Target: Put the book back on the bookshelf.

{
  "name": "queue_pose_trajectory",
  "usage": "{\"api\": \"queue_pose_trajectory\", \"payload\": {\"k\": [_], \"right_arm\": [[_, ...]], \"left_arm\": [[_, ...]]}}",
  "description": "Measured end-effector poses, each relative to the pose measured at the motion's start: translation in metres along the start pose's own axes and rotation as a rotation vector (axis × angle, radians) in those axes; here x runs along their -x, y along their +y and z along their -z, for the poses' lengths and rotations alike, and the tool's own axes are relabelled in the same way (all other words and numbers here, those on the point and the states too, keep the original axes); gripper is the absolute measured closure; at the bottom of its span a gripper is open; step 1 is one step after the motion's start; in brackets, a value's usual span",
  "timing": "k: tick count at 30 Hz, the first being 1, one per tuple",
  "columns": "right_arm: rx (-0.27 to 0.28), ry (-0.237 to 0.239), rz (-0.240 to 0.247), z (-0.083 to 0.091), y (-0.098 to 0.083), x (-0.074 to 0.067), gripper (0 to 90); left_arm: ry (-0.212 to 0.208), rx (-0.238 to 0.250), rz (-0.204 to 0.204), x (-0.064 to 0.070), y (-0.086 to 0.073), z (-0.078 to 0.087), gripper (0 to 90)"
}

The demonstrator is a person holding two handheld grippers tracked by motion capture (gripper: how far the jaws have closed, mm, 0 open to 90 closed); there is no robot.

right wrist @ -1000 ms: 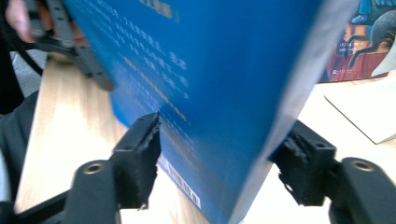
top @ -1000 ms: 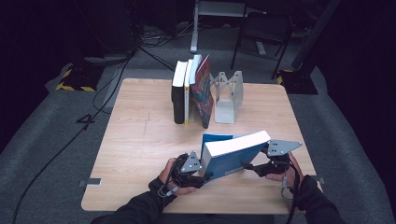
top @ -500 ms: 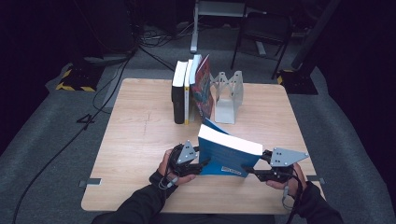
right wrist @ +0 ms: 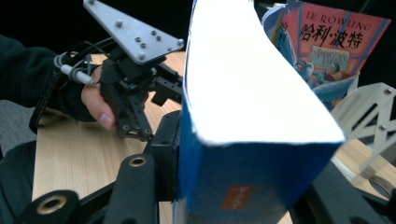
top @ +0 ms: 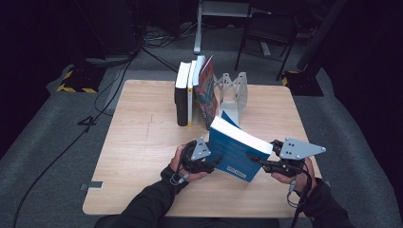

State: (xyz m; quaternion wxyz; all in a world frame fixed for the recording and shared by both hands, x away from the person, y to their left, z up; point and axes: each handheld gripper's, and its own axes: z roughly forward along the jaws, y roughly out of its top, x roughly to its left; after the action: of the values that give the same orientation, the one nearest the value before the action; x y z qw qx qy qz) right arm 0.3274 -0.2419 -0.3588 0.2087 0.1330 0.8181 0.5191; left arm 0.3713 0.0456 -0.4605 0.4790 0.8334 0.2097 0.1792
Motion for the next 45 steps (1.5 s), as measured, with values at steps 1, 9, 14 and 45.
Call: {"api": "queue_pose_trajectory", "payload": {"k": [1, 9, 14, 45], "right_arm": [[0.000, 0.000, 0.000, 0.000, 0.000, 0.000, 58.0], [-0.082, -0.001, -0.063, 0.007, 0.020, 0.006, 46.5], [-0.191, -0.073, -0.076, 0.000, 0.031, 0.010, 46.5], [-0.250, -0.087, -0.116, -0.013, 0.037, 0.011, 58.3]], "left_arm": [[-0.010, -0.003, 0.003, -0.001, 0.002, -0.003, 33.3], [-0.002, -0.024, -0.043, -0.002, 0.010, -0.019, 25.2], [0.004, -0.029, -0.054, -0.002, 0.014, -0.024, 25.0], [-0.141, -0.231, 0.022, -0.007, -0.041, 0.037, 18.4]]}}
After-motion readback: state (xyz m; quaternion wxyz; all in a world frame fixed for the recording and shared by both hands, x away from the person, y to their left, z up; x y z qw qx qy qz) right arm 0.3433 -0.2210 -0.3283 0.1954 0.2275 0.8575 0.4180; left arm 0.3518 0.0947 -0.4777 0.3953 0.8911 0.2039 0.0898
